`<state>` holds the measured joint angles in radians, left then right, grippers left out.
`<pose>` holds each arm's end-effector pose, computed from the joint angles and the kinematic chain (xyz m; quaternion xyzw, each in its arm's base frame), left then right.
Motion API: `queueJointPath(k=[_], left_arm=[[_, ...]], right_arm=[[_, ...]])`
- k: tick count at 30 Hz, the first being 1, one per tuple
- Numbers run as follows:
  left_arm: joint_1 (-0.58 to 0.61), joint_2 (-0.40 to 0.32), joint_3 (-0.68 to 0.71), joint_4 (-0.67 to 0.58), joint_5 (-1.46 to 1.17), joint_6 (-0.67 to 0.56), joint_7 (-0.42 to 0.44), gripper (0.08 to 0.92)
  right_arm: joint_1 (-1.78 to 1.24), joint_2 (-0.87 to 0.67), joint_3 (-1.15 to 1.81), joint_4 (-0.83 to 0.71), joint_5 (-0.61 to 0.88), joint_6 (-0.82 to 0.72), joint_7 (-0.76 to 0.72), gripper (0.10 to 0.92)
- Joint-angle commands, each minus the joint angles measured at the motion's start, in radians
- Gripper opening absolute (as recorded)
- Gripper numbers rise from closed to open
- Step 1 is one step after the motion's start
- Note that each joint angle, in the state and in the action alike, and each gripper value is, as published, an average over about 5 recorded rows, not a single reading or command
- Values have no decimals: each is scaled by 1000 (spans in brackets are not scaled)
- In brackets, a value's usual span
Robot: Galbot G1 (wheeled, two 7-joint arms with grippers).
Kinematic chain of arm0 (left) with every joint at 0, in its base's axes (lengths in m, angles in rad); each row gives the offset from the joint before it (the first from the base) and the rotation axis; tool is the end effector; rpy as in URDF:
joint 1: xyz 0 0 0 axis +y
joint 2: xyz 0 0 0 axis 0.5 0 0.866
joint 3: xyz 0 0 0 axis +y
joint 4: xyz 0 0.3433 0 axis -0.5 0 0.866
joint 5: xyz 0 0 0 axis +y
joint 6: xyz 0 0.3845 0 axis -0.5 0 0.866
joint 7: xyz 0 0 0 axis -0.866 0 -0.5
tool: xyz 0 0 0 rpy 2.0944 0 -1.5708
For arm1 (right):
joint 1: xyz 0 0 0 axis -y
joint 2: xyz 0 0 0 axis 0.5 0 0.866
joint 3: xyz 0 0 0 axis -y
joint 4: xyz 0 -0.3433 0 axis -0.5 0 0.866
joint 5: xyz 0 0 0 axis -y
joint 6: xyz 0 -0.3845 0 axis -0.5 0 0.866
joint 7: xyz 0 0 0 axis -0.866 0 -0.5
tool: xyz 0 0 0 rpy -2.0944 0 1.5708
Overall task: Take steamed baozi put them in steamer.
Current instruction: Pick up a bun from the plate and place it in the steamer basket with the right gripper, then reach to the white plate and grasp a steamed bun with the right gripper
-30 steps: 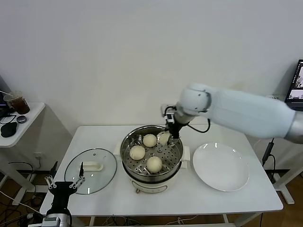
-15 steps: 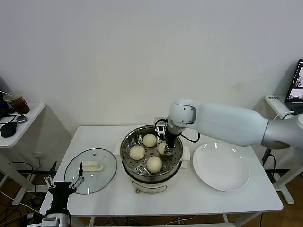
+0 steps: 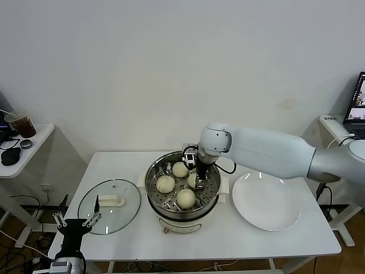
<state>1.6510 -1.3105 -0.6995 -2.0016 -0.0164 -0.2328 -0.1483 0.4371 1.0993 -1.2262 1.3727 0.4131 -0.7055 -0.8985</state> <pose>0.1918 0.1061 -0.3277 -0.0684 0.9858 0.1443 0.0520 0.5339 0.1402 -0.1137 0.5166 -0.5655 0.5203 0.3776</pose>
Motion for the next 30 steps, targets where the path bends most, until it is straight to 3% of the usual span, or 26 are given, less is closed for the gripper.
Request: queueJointPath(k=[1, 4, 9, 15, 20, 24, 30], left_arm=[[-5, 0, 5, 3, 0, 1, 1, 823], [-7, 1, 8, 3, 0, 1, 1, 823], [-9, 5, 8, 5, 0, 1, 1, 823], [-9, 4, 8, 12, 0, -4, 1, 823], [-7, 1, 16, 15, 4, -7, 2, 823], [-9, -3, 23, 16, 4, -8, 5, 823], [-9, -8, 42, 22, 7, -26, 9, 823]], right_arm=[[27, -70, 24, 67, 0, -6, -9, 761], [32, -136, 60, 132, 1, -6, -9, 811], [-7, -281, 167, 273, 8, 24, 77, 822], [-205, -507, 329, 423, 88, 165, 410, 823], [-714, -647, 754, 514, 95, 347, 658, 823], [-1182, -605, 1211, 542, 28, 478, 734, 823], [-1641, -297, 1672, 514, -195, 725, 732, 823]])
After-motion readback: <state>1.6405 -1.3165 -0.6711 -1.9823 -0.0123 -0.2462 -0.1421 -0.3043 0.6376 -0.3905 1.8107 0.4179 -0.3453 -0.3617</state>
